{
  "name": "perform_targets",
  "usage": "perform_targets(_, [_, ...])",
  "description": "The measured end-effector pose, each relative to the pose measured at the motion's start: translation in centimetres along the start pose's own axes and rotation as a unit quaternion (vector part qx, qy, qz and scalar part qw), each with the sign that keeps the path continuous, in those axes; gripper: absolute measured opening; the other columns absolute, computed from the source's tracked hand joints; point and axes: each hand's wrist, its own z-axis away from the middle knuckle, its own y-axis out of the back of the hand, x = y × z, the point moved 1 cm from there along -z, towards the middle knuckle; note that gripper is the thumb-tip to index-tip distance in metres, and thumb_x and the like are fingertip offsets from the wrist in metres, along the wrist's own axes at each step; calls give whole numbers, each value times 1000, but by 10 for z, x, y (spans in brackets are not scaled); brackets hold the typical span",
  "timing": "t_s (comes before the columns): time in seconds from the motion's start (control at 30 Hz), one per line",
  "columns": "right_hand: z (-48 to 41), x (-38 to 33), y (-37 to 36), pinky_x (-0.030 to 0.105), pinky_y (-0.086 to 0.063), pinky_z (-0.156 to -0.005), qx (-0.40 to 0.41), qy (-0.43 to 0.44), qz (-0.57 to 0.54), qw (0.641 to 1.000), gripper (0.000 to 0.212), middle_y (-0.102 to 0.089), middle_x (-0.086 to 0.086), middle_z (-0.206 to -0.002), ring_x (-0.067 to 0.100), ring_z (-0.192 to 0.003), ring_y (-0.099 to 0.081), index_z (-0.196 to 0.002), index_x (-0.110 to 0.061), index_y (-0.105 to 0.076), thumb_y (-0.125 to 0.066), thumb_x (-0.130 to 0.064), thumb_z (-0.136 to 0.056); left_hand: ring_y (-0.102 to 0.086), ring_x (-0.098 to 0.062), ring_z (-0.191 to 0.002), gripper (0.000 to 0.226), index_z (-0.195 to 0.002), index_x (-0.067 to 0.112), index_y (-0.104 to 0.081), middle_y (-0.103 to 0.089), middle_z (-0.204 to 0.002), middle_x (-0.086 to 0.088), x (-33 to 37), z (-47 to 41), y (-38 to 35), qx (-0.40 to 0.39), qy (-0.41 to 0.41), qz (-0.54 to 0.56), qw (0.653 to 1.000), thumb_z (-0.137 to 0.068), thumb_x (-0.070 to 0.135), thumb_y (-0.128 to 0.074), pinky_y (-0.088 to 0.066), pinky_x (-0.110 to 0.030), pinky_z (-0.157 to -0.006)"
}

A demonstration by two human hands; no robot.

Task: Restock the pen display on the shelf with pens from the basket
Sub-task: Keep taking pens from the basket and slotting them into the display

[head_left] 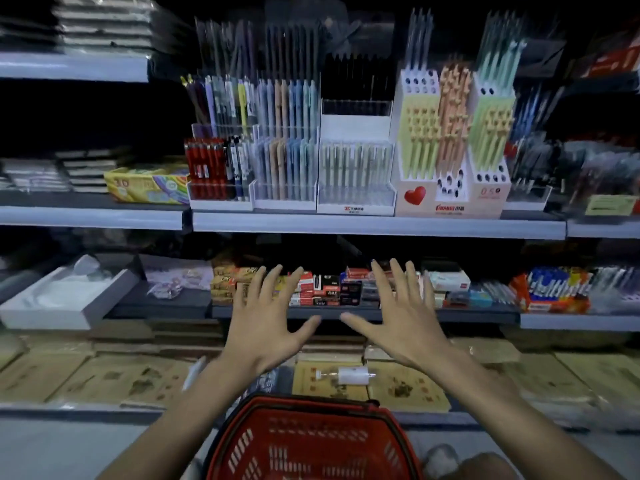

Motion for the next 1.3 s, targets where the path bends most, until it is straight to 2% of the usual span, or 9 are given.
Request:
perform_targets(0.17, [33,11,-80,58,12,-124,-28,52,58,997,113,28,6,-168,31,-152,32,-159,-30,22,-1,-100,-74,-2,-27,-161,95,-165,41,-1,-14,-173,-1,-19,53,-59,-85,7,-19,996,-84,91,-4,-9,-58,-128])
perform_targets(0.27, [51,21,-130,59,8,-125,-87,54,60,993,116,20,9,-170,33,-154,27,-162,-29,14,-2,-101,-73,-16,-29,-159,93,-165,37,-15,-26,-170,-4,-30,83,-96,-112,27,-36,993,-88,89,-13,-17,-62,-125])
perform_targets(0.37, [64,29,-175,61,8,-123,-133,39,34,990,120,12,11,-171,35,-156,20,-164,-27,8,-5,-102,-71,-13,-29,-160,97,-166,37,-11,-23,-171,-5,-43,111,-133,-172,58,-55,982,-86,90,-9,-12,-61,-126])
perform_targets(0.47, [77,32,-211,59,15,-123,-195,30,40,979,116,24,10,-169,34,-152,30,-161,-29,20,-14,-100,-75,-1,-27,-161,94,-165,39,-3,-10,-174,-3,-52,133,-161,-237,94,-41,966,-87,88,-18,-8,-58,-128])
perform_targets(0.7, [95,29,-287,56,5,-126,-359,-17,-16,933,111,11,9,-172,36,-157,15,-163,-28,8,-38,-90,-83,-14,-31,-158,90,-165,37,-9,-18,-171,-7,-61,169,-222,-352,154,-17,923,-91,78,-39,-17,-55,-125])
perform_targets(0.83, [101,23,-331,58,-2,-126,-407,-13,-22,913,107,5,10,-171,38,-157,8,-164,-26,1,-39,-87,-85,-15,-32,-157,90,-165,36,-11,-21,-170,-7,-65,185,-261,-410,184,-1,893,-90,76,-42,-19,-56,-125])
perform_targets(1.1, [107,7,-414,58,-3,-125,-481,-33,-34,876,103,3,14,-170,42,-156,4,-164,-24,0,-51,-73,-90,-27,-33,-152,90,-163,39,-15,-29,-167,-5,-76,217,-340,-467,256,51,845,-88,75,-48,-26,-58,-120])
perform_targets(1.23, [104,4,-456,59,3,-124,-526,-63,-45,847,102,9,14,-171,41,-156,10,-164,-24,5,-50,-71,-92,-17,-37,-156,99,-165,38,-1,-17,-172,-6,-88,226,-379,-515,244,57,820,-88,82,-45,-15,-64,-124])
perform_targets(1.3, [102,4,-478,60,0,-124,-534,-67,-42,842,100,4,17,-170,44,-156,6,-164,-22,0,-51,-69,-92,-12,-38,-158,102,-166,35,-1,-11,-174,-7,-93,229,-396,-540,227,64,808,-87,85,-41,-9,-66,-125])
